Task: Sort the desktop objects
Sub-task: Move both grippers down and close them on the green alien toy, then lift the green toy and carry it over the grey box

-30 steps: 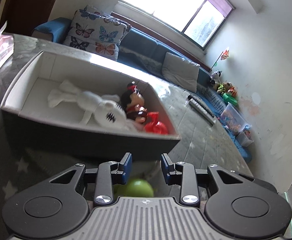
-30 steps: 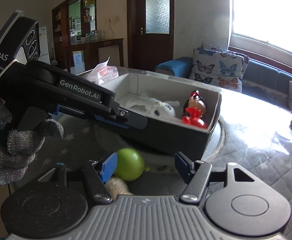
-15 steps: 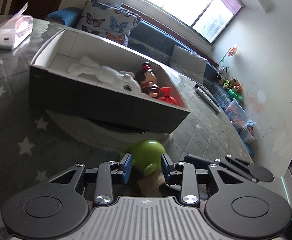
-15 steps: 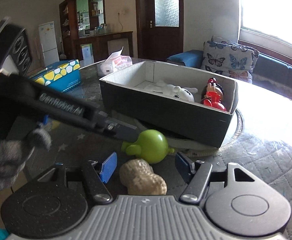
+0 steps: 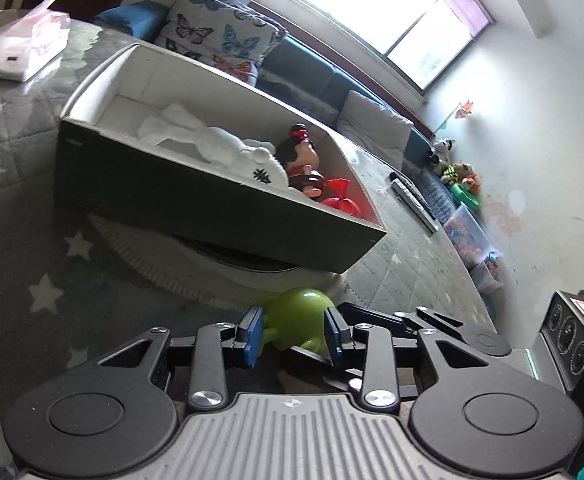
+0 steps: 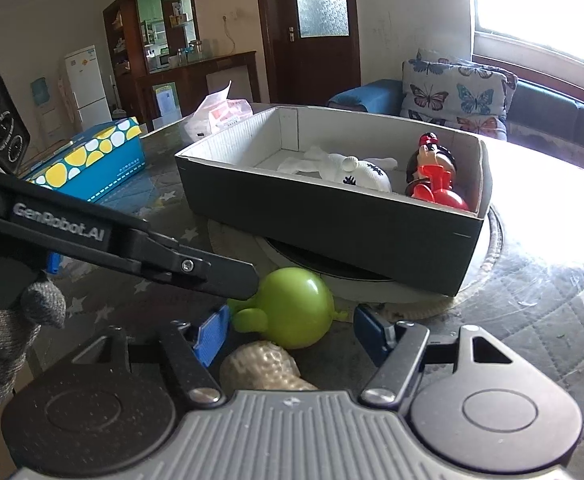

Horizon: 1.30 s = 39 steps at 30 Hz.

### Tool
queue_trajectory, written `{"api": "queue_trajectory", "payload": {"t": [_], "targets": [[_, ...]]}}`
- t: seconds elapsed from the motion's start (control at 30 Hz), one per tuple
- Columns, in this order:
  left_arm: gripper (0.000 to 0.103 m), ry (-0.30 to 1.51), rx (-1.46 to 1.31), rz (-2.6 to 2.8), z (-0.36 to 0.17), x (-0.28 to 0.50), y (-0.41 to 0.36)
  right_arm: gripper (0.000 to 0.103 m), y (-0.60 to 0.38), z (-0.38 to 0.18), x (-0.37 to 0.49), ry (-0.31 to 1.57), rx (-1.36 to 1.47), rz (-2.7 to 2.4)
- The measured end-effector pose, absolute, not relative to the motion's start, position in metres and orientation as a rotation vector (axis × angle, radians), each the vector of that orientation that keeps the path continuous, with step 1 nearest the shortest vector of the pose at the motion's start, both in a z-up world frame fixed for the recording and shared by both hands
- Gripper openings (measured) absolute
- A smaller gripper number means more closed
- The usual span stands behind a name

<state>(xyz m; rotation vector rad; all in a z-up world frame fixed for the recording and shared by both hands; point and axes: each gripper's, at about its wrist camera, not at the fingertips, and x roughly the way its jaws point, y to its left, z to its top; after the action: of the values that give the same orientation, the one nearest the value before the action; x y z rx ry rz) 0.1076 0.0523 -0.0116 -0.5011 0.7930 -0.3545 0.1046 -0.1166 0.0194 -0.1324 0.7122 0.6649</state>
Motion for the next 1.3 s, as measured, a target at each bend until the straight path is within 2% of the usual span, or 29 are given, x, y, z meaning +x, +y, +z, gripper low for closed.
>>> {"api": "queue_trajectory", "payload": {"t": [0.4, 0.5, 0.77, 0.87, 1.3], "targets": [[0.037, 0.809, -0.311, -0.419, -0.006, 0.116, 0.034, 0.069, -0.113, 0.016, 0.104, 0.736, -0.146, 0.664], [0.041, 0.825, -0.258, -0.449, -0.007, 0.118, 0.029, 0.068, -0.112, 0.016, 0.105, 0.739, -0.146, 0.660], [0.043, 0.813, -0.160, -0.452, -0.007, 0.122, 0.015, 0.066, -0.110, 0.016, 0.108, 0.738, -0.153, 0.653], [0.048, 0.800, -0.175, -0.462, -0.013, 0.128, 0.016, 0.060, -0.110, 0.015, 0.109, 0.751, -0.147, 0.665], [0.046, 0.761, -0.224, -0.462, 0.000, 0.125, 0.028, 0.057, -0.109, 0.030, 0.105, 0.690, -0.153, 0.676]]}}
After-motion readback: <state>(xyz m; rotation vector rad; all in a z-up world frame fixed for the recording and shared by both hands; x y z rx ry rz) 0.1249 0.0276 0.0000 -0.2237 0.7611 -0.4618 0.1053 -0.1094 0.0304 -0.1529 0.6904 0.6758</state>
